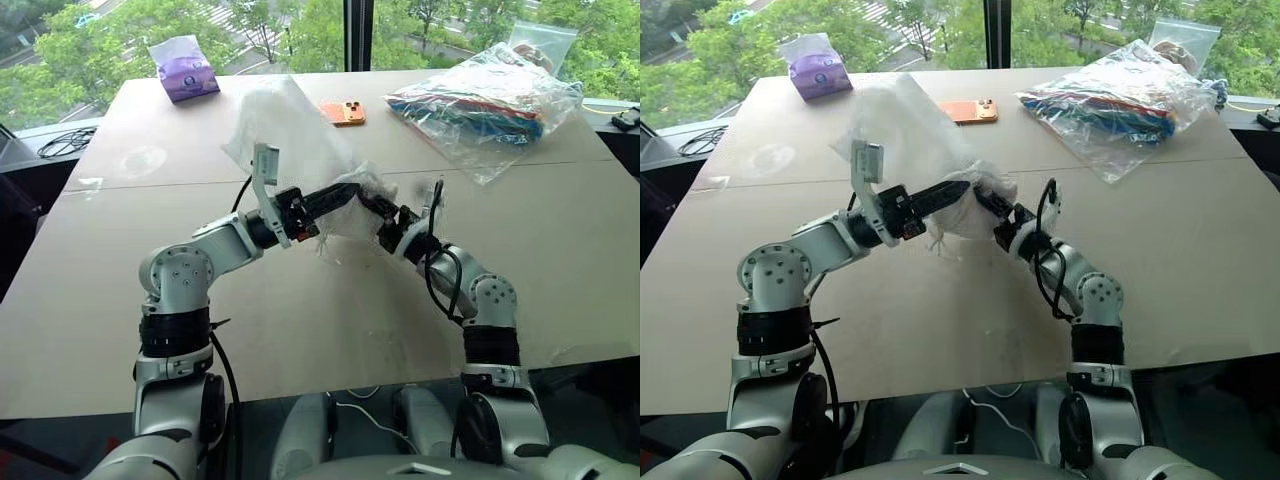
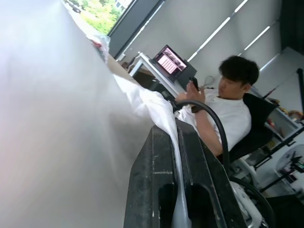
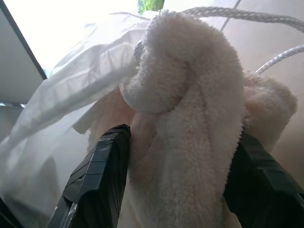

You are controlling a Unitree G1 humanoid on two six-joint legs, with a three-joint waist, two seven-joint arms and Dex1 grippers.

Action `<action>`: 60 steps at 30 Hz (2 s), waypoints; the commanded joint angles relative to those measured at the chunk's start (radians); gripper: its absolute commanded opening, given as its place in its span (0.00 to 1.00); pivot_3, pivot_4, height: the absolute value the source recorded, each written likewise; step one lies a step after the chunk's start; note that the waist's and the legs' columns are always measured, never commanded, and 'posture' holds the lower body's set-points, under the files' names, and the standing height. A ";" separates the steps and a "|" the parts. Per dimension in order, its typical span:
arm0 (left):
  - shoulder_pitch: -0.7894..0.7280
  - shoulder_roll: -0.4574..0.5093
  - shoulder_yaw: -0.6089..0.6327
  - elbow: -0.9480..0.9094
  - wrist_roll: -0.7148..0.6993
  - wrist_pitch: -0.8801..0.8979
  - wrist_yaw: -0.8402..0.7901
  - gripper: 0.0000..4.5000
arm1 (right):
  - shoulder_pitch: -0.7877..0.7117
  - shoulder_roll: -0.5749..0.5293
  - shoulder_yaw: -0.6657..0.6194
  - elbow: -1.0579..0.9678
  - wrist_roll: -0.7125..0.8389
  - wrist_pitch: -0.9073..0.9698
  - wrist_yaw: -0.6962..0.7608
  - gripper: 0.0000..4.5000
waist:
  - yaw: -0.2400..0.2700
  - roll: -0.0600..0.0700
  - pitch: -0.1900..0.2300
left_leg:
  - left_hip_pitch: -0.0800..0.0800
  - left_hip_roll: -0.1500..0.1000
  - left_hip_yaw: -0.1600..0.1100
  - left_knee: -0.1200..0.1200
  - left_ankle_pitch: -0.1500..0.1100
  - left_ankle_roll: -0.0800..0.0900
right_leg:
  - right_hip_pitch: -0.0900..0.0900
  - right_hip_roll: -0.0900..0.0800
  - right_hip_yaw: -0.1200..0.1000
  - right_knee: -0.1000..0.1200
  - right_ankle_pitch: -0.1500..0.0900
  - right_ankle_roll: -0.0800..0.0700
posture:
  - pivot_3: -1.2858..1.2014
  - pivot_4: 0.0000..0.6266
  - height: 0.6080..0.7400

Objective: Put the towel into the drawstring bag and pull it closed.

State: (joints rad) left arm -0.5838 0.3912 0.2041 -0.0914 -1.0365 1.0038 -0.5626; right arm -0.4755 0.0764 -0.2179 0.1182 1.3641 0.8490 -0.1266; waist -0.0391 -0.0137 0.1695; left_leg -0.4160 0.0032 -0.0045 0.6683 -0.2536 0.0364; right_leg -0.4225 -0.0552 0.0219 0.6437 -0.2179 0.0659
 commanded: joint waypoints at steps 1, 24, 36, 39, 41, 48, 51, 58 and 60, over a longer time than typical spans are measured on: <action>-0.045 0.020 -0.017 0.022 0.086 -0.062 0.009 0.00 | 0.045 -0.055 0.030 -0.155 -0.024 0.042 0.051 0.63 | 0.003 0.000 0.000 | 0.000 0.000 0.000 0.000 0.000 0.000 | 0.000 0.000 0.000 0.000 0.000 0.000 | 0.52 0.24 1.00; -0.035 0.167 -0.140 0.160 0.430 -0.223 -0.178 0.00 | 0.122 -0.670 0.503 -0.462 -1.141 -0.556 0.634 0.63 | 0.004 -0.001 0.000 | 0.000 -0.001 0.001 0.000 0.000 0.000 | 0.000 0.001 0.000 -0.001 0.000 0.000 | 0.52 0.24 1.00; -0.035 0.130 -0.118 0.151 0.442 -0.215 -0.189 0.00 | -0.072 -0.490 0.697 -0.209 -1.406 -0.502 0.698 1.00 | 0.014 -0.002 0.001 | 0.000 -0.001 0.000 0.001 0.003 -0.004 | 0.001 0.000 -0.001 0.000 0.000 0.000 | 0.52 0.24 1.00; -0.031 0.132 -0.119 0.146 0.445 -0.217 -0.192 0.00 | -0.094 -0.458 0.695 -0.129 -1.463 -0.442 0.673 1.00 | 0.018 -0.002 0.001 | 0.000 -0.001 -0.001 0.002 0.003 -0.005 | 0.001 0.000 -0.001 0.000 0.000 0.000 | 0.52 0.24 1.00; -0.030 0.130 -0.108 0.142 0.435 -0.210 -0.190 0.00 | -0.101 -0.438 0.698 -0.109 -1.448 -0.366 0.707 1.00 | 0.021 -0.002 0.001 | 0.001 0.000 -0.002 0.001 0.003 -0.005 | 0.001 0.000 -0.001 0.001 0.000 0.000 | 0.52 0.24 1.00; -0.019 0.134 -0.101 0.126 0.418 -0.187 -0.200 0.00 | -0.094 -0.346 0.665 -0.124 -1.334 -0.085 0.784 1.00 | 0.022 -0.003 0.000 | 0.007 0.000 -0.003 0.002 0.001 -0.001 | 0.008 0.000 -0.003 0.002 0.001 -0.001 | 0.52 0.24 1.00; -0.022 0.133 -0.097 0.132 0.418 -0.182 -0.206 0.00 | -0.089 -0.340 0.665 -0.117 -1.336 -0.032 0.780 0.71 | 0.022 -0.002 -0.001 | 0.009 0.000 -0.003 0.001 0.001 -0.001 | 0.010 0.000 -0.002 0.002 0.000 -0.001 | 0.52 0.24 1.00; -0.023 0.134 -0.089 0.136 0.408 -0.164 -0.215 0.00 | -0.099 -0.315 0.634 -0.101 -1.338 -0.037 0.745 0.07 | 0.020 -0.003 -0.001 | 0.015 -0.001 -0.002 0.000 0.001 -0.001 | 0.013 0.000 -0.001 0.002 0.000 -0.001 | 0.52 0.24 1.00; -0.024 0.136 -0.092 0.134 0.405 -0.162 -0.225 0.00 | -0.104 -0.294 0.593 -0.123 -1.306 -0.044 0.753 0.01 | 0.018 -0.003 -0.001 | 0.015 0.000 -0.001 0.000 0.001 -0.001 | 0.014 0.001 -0.001 0.002 0.000 -0.001 | 0.52 0.24 1.00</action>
State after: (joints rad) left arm -0.5973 0.5186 0.0880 0.0812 -0.6106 0.8425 -0.7703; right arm -0.6011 -0.2271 0.3777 -0.0248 0.0325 0.7816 0.6215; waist -0.0209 -0.0164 0.1683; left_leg -0.4007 0.0029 -0.0056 0.6683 -0.2529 0.0352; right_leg -0.4086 -0.0543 0.0212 0.6455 -0.2175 0.0648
